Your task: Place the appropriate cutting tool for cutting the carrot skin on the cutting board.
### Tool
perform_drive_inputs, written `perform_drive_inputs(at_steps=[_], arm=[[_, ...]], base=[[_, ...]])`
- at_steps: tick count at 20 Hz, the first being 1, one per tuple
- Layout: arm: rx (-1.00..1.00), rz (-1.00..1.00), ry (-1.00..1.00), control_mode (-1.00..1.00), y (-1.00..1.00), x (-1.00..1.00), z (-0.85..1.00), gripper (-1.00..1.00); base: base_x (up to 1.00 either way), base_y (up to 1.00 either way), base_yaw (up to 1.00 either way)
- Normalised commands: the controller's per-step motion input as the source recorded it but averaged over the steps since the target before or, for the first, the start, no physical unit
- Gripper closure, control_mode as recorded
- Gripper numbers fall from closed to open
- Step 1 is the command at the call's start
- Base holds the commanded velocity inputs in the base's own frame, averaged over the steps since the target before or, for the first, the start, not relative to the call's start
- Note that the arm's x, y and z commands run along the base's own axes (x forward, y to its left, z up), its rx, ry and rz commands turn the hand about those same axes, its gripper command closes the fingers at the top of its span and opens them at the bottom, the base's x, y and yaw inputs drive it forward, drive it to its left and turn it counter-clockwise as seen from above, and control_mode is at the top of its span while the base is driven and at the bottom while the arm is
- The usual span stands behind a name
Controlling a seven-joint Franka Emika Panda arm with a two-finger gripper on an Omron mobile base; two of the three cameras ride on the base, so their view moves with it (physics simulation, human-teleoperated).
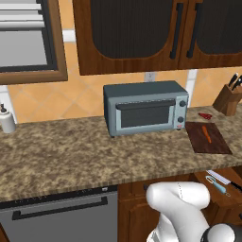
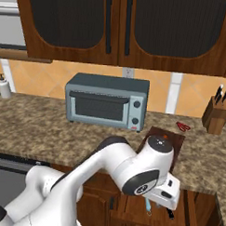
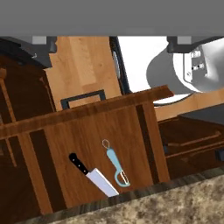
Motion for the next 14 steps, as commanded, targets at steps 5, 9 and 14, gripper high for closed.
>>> perform_drive_inputs(at_steps=[5,9,14], arm=[[-0.04,0.03,0.16,-1.00,-0.09,0.01,-0.58,-1.00],[0.00,0.05,0.11,-1.00,-0.07,0.14,-0.41,-1.00],[0.00,0.06,0.08,-1.00,-0.03,0.23,-0.39,-1.00]], base=[[0.00,0.00,0.00],[0.00,0.00,0.00],[0.00,0.00,0.00]])
